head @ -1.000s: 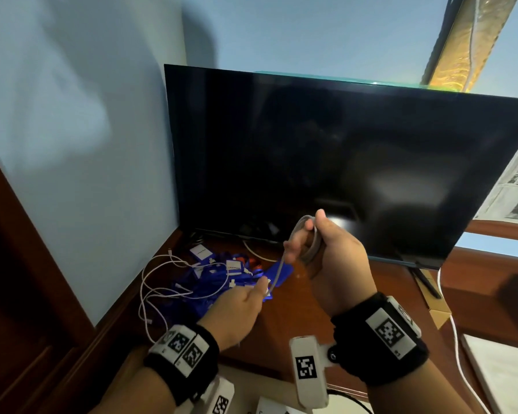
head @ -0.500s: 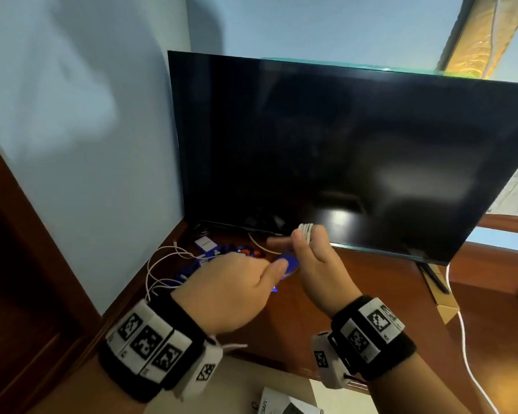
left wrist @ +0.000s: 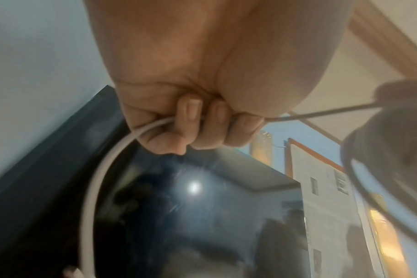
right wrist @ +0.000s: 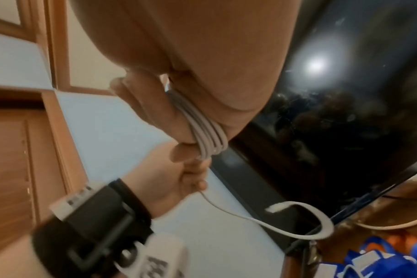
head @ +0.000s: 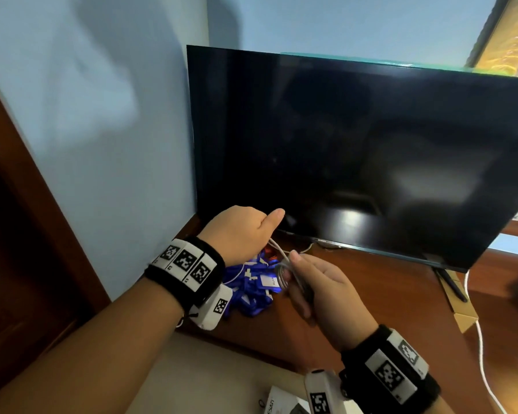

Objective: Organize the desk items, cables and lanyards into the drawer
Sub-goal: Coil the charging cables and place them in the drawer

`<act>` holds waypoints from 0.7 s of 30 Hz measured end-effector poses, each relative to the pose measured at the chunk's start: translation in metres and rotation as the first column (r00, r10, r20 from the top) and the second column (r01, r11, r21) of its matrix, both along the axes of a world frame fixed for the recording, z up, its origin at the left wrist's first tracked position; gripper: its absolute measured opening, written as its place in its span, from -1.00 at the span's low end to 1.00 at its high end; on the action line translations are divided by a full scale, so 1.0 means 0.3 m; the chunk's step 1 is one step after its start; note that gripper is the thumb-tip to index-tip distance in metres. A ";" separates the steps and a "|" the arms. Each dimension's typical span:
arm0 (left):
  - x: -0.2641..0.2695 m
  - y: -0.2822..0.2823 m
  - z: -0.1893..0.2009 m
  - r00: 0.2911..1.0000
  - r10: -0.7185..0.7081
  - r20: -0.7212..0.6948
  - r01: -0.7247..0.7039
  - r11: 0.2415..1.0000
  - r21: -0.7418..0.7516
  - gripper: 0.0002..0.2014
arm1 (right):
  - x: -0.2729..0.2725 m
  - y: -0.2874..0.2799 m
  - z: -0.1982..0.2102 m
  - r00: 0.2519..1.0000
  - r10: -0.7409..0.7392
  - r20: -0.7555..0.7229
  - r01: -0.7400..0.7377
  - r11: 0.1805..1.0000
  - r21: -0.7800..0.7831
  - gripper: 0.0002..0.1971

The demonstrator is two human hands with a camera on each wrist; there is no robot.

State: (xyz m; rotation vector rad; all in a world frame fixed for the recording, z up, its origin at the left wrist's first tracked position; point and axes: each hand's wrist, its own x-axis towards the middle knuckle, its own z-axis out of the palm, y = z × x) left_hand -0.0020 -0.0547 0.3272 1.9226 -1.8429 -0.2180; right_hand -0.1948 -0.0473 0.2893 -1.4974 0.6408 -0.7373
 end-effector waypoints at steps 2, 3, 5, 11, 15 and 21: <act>0.019 -0.023 -0.060 0.983 0.048 -0.175 -0.043 0.999 0.033 -0.32 | 0.002 0.002 0.007 0.995 -0.013 0.098 0.011 1.000 0.017 -0.59; 0.024 -0.033 -0.095 0.965 0.066 -0.254 -0.053 0.997 0.056 -0.32 | 0.003 0.001 0.012 0.989 -0.020 0.143 0.016 1.000 0.025 -0.60; 0.022 -0.041 -0.167 0.915 0.079 -0.397 -0.040 0.994 0.104 -0.33 | 0.008 -0.001 0.027 0.977 -0.033 0.210 0.029 0.999 0.022 -0.59; -0.060 0.007 -0.291 0.721 0.108 -0.684 0.038 0.980 0.195 -0.39 | 0.018 -0.033 0.071 0.939 -0.076 0.335 0.061 0.997 0.054 -0.47; -0.105 0.060 -0.307 0.747 0.098 -0.658 0.076 0.970 0.230 -0.38 | 0.004 -0.061 0.099 0.906 -0.153 0.395 0.136 0.988 0.070 -0.67; -0.139 0.130 -0.295 0.837 0.020 -0.547 0.119 0.969 0.217 -0.35 | -0.031 -0.130 0.081 0.913 -0.281 0.297 0.304 0.952 -0.034 -0.65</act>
